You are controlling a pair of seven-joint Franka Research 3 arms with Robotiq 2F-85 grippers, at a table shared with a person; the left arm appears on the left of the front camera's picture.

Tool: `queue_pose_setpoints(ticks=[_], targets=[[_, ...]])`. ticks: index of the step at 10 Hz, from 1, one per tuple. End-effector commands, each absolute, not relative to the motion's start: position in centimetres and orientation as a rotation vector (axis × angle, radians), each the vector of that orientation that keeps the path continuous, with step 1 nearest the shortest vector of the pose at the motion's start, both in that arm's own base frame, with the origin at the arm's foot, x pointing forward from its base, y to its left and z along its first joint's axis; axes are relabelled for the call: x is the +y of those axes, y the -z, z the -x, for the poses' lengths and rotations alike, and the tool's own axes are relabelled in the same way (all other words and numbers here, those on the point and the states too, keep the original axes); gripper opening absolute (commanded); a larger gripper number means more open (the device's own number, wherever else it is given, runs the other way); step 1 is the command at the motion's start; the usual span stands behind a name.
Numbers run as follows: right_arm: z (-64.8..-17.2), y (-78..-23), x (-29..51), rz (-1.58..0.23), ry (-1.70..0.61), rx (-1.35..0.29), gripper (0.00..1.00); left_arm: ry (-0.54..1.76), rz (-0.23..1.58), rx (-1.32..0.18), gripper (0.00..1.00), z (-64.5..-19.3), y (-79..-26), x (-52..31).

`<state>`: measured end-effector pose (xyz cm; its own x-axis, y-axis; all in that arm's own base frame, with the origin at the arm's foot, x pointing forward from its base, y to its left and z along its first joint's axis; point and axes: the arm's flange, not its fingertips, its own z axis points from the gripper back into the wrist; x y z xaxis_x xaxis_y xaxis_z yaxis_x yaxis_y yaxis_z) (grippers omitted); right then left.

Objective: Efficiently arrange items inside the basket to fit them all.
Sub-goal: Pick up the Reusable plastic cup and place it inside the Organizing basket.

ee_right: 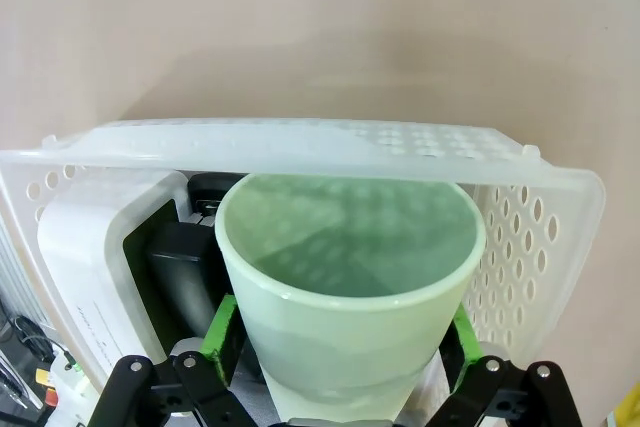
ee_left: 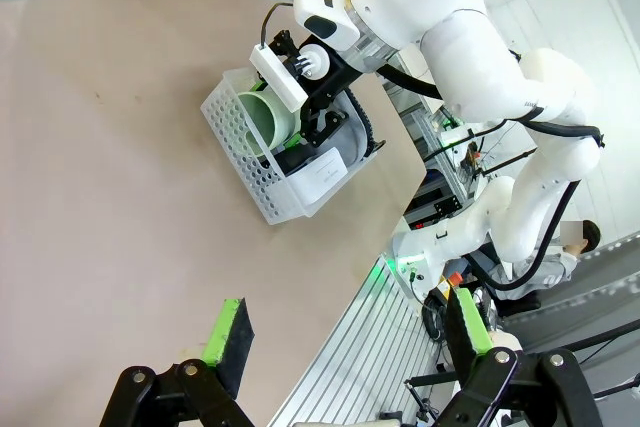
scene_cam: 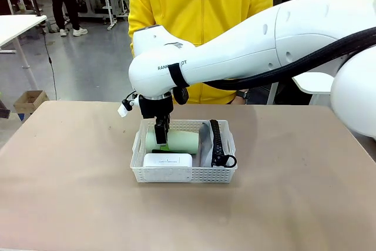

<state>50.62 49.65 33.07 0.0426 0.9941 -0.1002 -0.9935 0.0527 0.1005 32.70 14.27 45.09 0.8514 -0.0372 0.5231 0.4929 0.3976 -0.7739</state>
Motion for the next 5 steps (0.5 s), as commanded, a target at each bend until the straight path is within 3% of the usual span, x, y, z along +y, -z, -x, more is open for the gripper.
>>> queue_pose_setpoints(ticks=[1, 3, 5], targets=[[-50.0, -34.0, 48.9, 0.014, -1.548, 0.15, 1.0, 0.357, 1.135, -0.496, 1.0, -32.7, -45.2, 14.1], [-49.5, -38.1, 47.4, -0.085, -1.518, 0.138, 1.0, 0.357, 1.135, -0.496, 1.0, -32.7, -45.2, 14.1], [-48.9, -43.4, 43.8, -0.221, -1.383, 0.013, 1.0, 0.357, 1.135, -0.496, 1.0, -32.7, -45.2, 14.1]])
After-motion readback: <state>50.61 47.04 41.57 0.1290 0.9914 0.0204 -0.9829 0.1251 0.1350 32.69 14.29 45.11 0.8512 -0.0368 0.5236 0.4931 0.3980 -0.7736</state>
